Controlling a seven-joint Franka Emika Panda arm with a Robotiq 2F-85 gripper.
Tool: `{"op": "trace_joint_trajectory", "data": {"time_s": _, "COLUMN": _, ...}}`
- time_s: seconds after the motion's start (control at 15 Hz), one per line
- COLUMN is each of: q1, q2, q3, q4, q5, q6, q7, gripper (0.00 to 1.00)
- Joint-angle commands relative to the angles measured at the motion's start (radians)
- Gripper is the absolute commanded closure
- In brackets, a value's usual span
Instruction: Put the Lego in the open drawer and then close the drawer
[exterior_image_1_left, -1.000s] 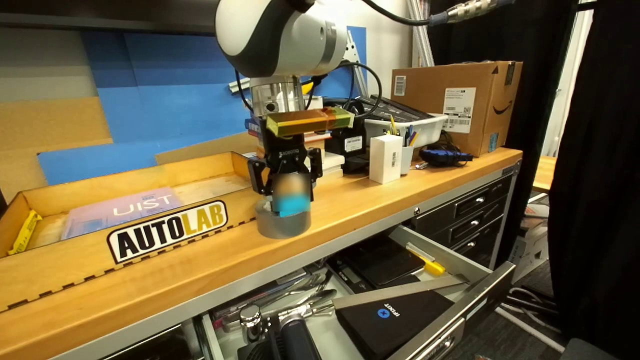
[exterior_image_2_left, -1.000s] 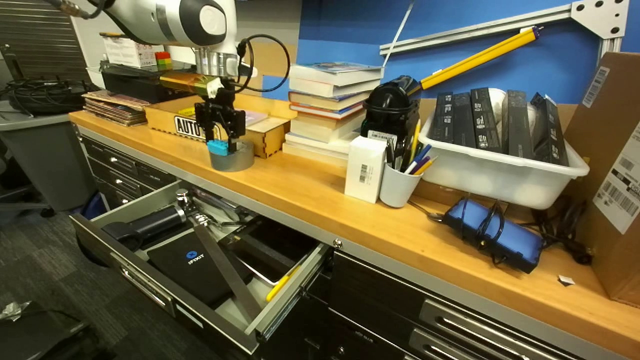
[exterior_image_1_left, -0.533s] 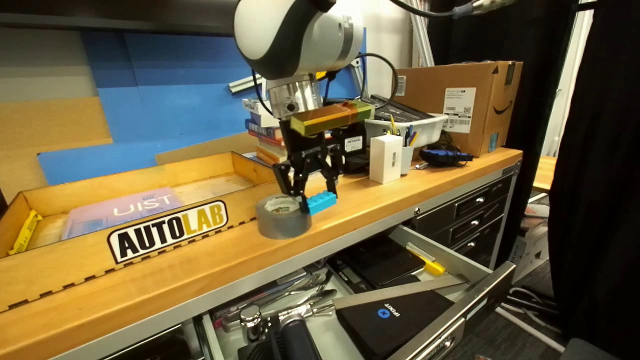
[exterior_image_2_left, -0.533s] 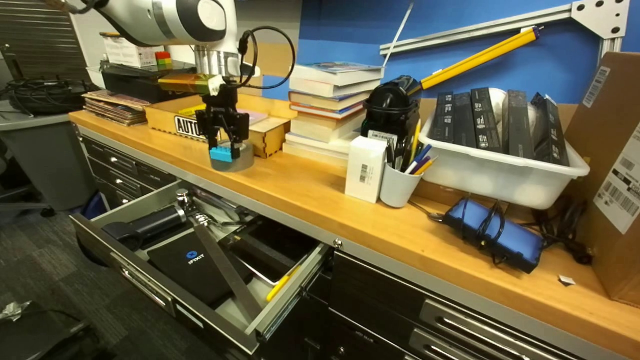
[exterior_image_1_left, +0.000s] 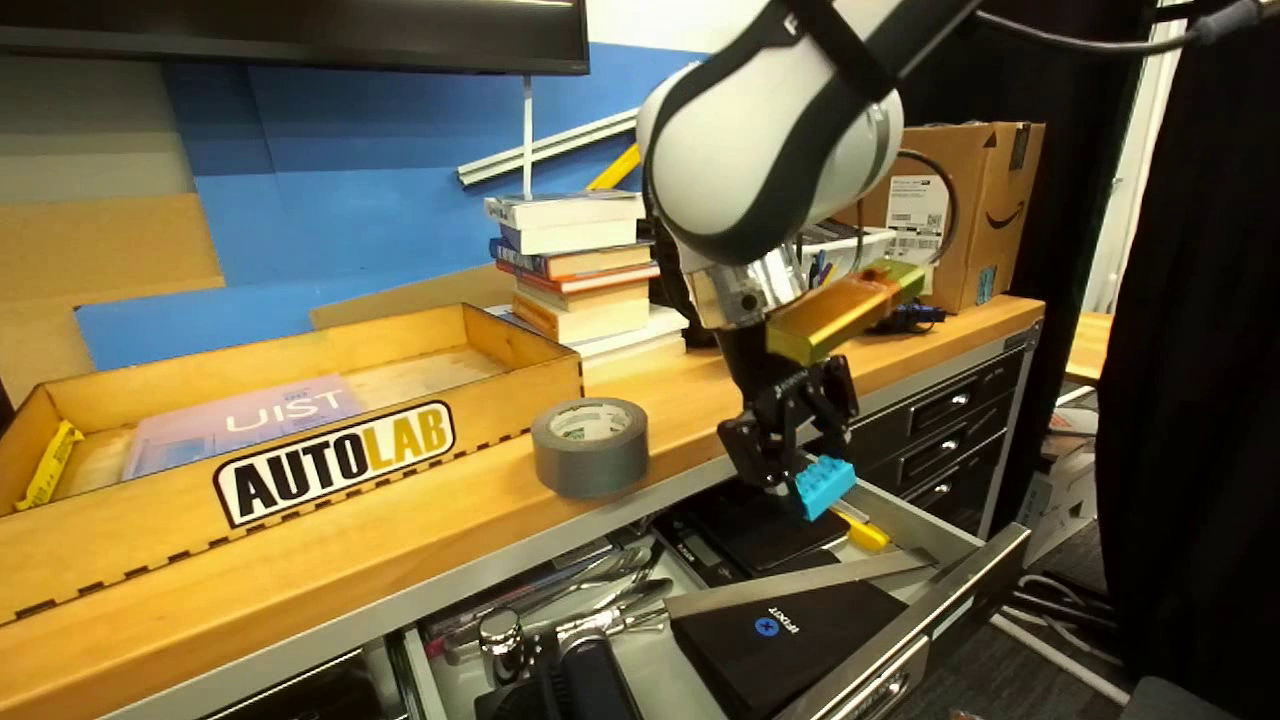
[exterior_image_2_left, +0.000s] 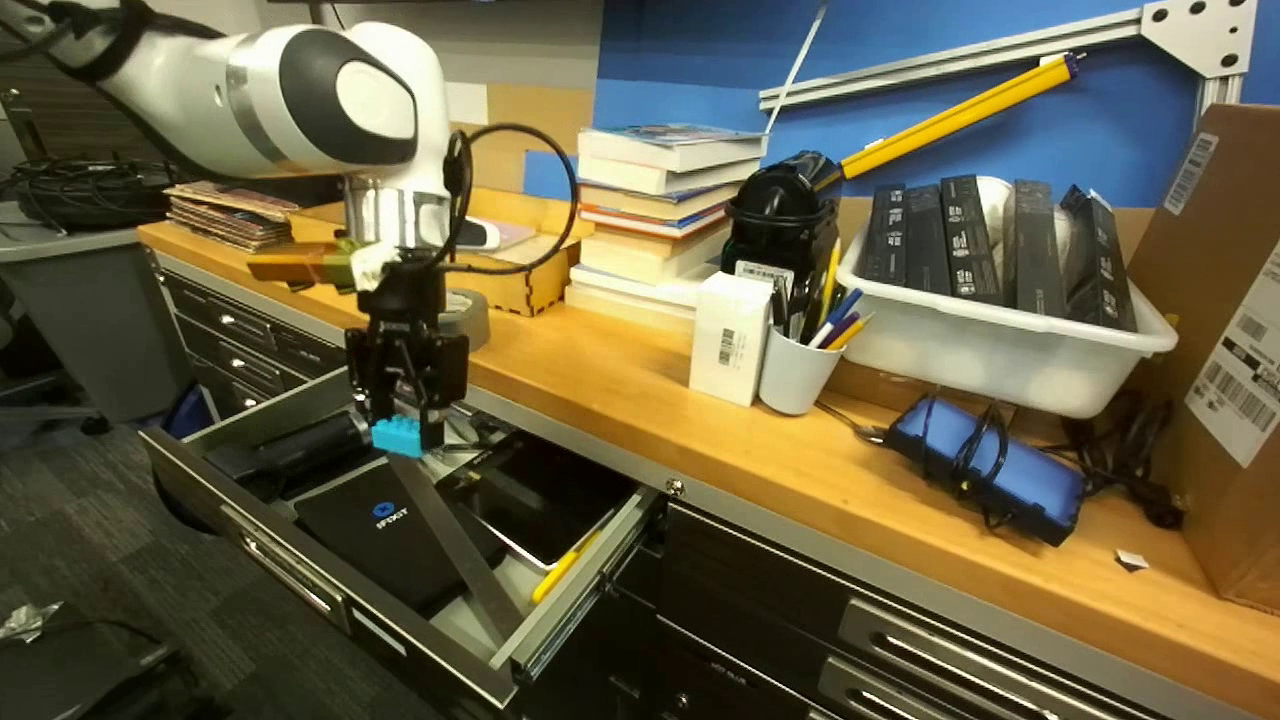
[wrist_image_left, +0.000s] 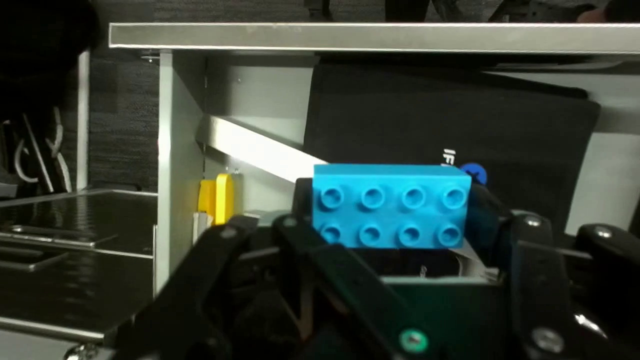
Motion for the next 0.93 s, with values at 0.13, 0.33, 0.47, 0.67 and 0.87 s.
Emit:
{"op": "trace_joint_trajectory", "data": {"time_s": 0.13, "q1": -0.054, "q2": 0.024, "q3": -0.036, "q4": -0.131, "q5": 0.035, "q6": 0.286, "q7": -0.019, "gripper": 0.55}}
{"op": "trace_joint_trajectory", "data": {"time_s": 0.33, "q1": -0.070, "q2": 0.015, "q3": -0.048, "q4": -0.188, "q5": 0.065, "q6": 0.374, "q7": -0.046, "gripper": 0.01}}
{"op": "trace_joint_trajectory", "data": {"time_s": 0.47, "q1": -0.076, "q2": -0.039, "q3": -0.054, "q4": -0.251, "q5": 0.057, "q6": 0.379, "q7": -0.070, "gripper": 0.00}}
{"op": "trace_joint_trajectory", "data": {"time_s": 0.67, "q1": -0.088, "q2": -0.136, "q3": -0.063, "q4": -0.344, "q5": 0.052, "q6": 0.327, "q7": -0.089, "gripper": 0.00}}
{"op": "trace_joint_trajectory", "data": {"time_s": 0.87, "q1": -0.101, "q2": -0.215, "q3": -0.076, "q4": -0.403, "q5": 0.068, "q6": 0.246, "q7": -0.136, "gripper": 0.00}}
